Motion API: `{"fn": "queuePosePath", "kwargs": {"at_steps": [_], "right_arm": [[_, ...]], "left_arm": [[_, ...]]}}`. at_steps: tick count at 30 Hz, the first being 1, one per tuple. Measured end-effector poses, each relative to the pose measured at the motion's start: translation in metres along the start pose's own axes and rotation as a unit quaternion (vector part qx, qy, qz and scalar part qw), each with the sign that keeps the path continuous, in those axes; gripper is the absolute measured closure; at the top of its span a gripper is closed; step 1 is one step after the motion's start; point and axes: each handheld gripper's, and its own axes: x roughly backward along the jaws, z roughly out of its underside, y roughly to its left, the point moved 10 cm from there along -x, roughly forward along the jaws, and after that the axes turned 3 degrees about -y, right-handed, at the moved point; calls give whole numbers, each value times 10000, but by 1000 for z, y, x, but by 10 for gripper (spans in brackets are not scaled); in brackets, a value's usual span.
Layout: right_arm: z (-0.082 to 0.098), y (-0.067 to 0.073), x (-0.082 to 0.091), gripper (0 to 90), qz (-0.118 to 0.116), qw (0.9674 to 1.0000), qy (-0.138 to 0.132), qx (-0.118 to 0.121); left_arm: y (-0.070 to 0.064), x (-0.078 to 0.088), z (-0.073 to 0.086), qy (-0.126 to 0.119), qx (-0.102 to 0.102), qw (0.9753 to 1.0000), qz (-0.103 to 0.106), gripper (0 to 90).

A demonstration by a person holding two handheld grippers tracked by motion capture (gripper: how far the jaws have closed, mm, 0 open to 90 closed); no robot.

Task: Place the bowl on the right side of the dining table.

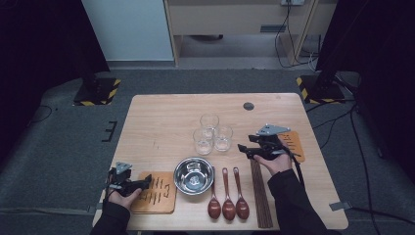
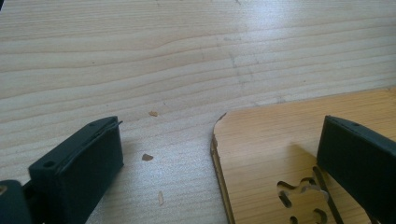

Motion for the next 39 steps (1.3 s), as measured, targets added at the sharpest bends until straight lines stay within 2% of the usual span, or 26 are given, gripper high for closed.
{"fn": "queuePosePath", "kwargs": {"at_steps": [11,19,24,26,33,39], "right_arm": [[-3,28,-11,400,-302,9995,-14,101],[0,43,-19,392,-342,9991,32,261],[1,57,-25,380,-504,9984,107,216],[0,60,-28,388,-497,9985,48,208],[5,70,-38,392,-525,9979,230,296],[3,79,-45,421,-586,9975,261,296]], "left_arm": [[0,0,0,1,-1,10000,3,0],[0,0,0,1,-2,10000,4,0],[0,0,0,1,-1,10000,5,0],[0,0,0,0,0,10000,5,0],[0,0,0,1,-3,10000,10,0],[0,0,0,1,-3,10000,10,0]]}}
